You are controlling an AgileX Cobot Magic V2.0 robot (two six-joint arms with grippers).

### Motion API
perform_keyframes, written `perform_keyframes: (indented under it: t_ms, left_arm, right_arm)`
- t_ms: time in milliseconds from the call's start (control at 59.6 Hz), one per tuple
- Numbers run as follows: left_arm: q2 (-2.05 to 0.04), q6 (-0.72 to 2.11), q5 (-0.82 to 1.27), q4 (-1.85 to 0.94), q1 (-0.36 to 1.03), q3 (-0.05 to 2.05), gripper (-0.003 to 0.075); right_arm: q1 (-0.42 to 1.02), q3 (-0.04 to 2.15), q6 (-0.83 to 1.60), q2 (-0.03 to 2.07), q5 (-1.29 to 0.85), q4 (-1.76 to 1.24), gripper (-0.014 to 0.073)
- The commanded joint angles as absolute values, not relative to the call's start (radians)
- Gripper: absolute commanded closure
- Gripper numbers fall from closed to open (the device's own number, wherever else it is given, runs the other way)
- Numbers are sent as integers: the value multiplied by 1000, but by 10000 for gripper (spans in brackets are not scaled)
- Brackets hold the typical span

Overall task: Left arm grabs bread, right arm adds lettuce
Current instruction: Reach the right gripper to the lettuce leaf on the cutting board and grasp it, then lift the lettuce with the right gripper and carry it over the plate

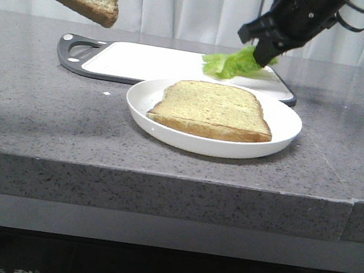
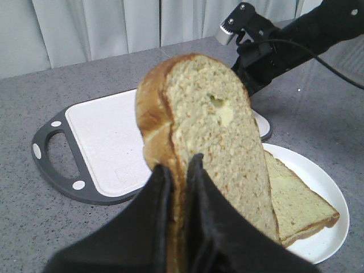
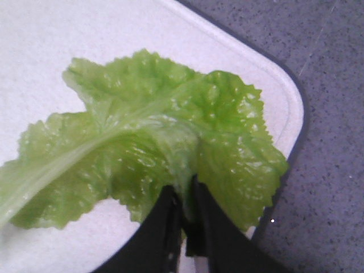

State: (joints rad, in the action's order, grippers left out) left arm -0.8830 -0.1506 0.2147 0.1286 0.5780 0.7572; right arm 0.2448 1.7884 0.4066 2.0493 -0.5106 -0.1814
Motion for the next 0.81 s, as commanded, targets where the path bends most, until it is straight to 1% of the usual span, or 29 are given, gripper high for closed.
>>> perform_keyframes:
  t_ms: [0, 101, 218, 285, 453, 554, 655, 789]
  left_arm:
    - [-877, -159, 118, 117, 578, 785, 741]
    - [-877, -159, 118, 117, 578, 785, 741]
    - [-877, -159, 118, 117, 578, 785, 741]
    - [-877, -159, 118, 117, 578, 785, 741]
    - [-877, -159, 118, 115, 578, 785, 741]
    - [-877, -159, 118, 115, 578, 785, 741]
    - [-877, -159, 118, 115, 578, 785, 741]
    - [-877, -159, 118, 115, 578, 785, 741]
  right_arm:
    - [243, 1817, 417, 1929, -459, -268, 664]
    - [243, 1801, 417, 1877, -457, -361, 664]
    - [250, 1737, 417, 1810, -452, -372, 663]
    - [259, 1658, 417, 1756, -433, -372, 654]
    - [321, 1351, 417, 1564, -237, -371, 653]
    - [374, 1190, 417, 1465, -179, -371, 653]
    - [428, 1098, 417, 1414, -178, -371, 653]
    - [484, 1021, 417, 1412, -165, -372, 653]
